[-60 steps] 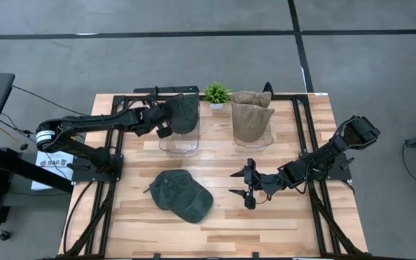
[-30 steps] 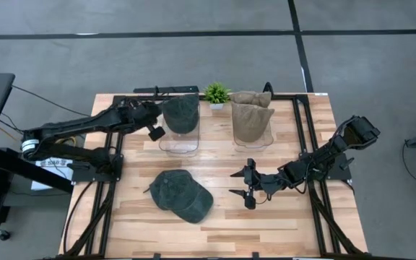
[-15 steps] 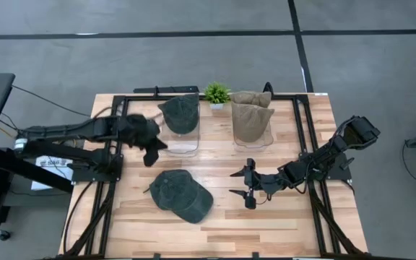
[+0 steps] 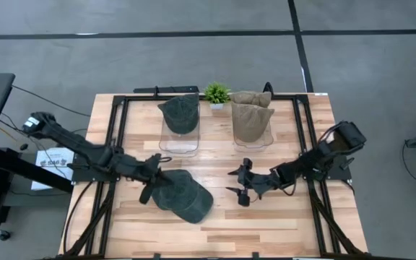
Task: Pick & Place hat
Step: Put the black cap into the left transparent container
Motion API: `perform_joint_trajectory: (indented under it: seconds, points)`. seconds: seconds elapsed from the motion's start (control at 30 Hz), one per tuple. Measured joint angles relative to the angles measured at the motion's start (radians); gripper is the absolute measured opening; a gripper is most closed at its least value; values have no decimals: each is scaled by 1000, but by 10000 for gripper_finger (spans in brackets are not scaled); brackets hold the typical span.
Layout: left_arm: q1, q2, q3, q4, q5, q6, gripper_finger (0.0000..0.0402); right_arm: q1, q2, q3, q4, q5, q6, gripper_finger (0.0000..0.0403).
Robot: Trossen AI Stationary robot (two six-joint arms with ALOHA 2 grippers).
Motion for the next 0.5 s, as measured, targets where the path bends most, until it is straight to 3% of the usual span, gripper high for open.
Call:
perform_joint_trajectory:
  seconds: [0.33, 0.5]
  points:
    - [-116, 0, -133, 199, -239, -2, 6, -62, 153, 59, 122, -139, -256, 270]
    - [-115, 0, -155, 242, -253, -2, 6, -61, 214, 107, 124, -208, -311, 270]
